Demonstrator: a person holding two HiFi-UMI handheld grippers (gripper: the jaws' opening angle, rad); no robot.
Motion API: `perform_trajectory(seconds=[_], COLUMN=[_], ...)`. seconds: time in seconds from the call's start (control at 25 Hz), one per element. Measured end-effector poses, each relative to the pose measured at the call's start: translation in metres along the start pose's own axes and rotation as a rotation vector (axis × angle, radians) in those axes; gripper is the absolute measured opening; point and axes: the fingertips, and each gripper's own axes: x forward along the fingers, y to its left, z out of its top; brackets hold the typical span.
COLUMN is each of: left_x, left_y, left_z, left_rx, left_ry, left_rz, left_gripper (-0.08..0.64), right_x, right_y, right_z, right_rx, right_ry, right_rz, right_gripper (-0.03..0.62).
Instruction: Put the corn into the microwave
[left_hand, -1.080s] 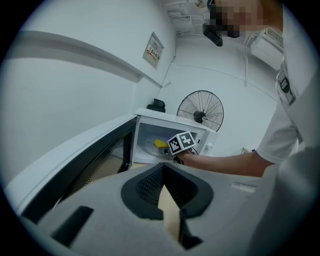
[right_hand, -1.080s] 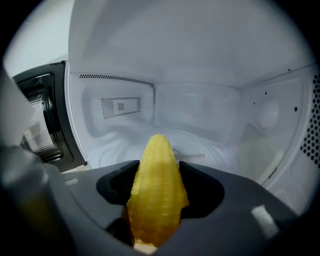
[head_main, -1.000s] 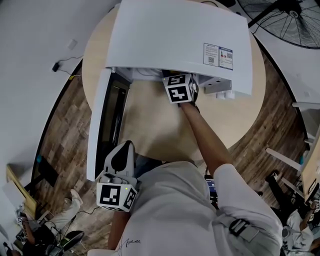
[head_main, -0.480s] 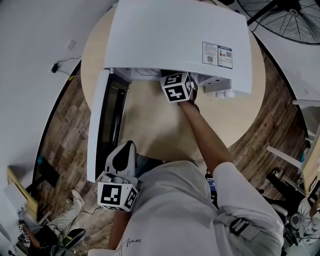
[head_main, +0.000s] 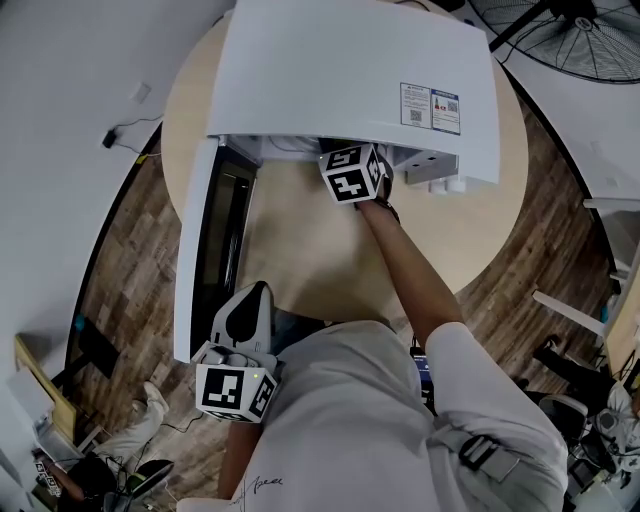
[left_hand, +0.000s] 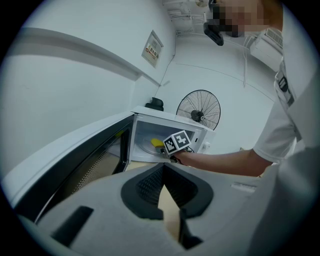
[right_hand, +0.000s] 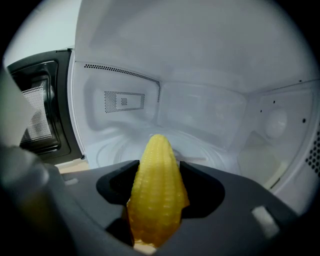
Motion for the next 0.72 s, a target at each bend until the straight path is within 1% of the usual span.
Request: perform_trajectory(seconds=[0.24, 0.32, 0.44, 0.48, 0.56, 0.6, 0.72], left_x=[-0.0055, -0.0081, -0.0097, -0.0097, -0.0096, -0.0096, -0.0099], left_y=[-0.0019, -0.0014, -0.0008, -0.0014, -0.0028, -0.0033, -0.0056], left_z=[0.0019, 0.0021, 0.0005, 0.0004, 0.0007, 0.0008, 0.0019], left_rx=[-0.009, -0.011, -0.011, -0.010, -0.008, -0.007, -0.002], left_ry=[-0.014, -0.019, -0.021, -0.023, -0.028, -0.029, -0.033], left_rz=[0.000, 0.005, 0.010, 0.010, 0.007, 0.006, 0.002], left_gripper=[-0.005, -0.005, -0.005, -0.005, -0.005, -0.005, -0.005], right_x=[-0.0013, -0.0016, -0.0010, -0.0008, -0.0007, -0.0010, -0.0039], right_y=[0.0003, 0.0009, 0.0008, -0.0005, -0.0034, -0.0040, -0.0042], right_z=[-0.0002, 0.0001, -0.0006, -0.0015, -0.0041, -0.0051, -0.0051], right_rx=[-0.006, -0.002, 0.009, 0.019, 0.048, 0.060, 0.074], right_ry=[-0.007, -0.008, -0.007, -0.005, 0.000, 0.003, 0.001], right_rz=[-0.004, -0.004, 0.000, 0.002, 0.011, 0.019, 0.033], right_gripper=[0.264, 0.255, 0.258, 0.262, 0.314, 0.330, 0.344])
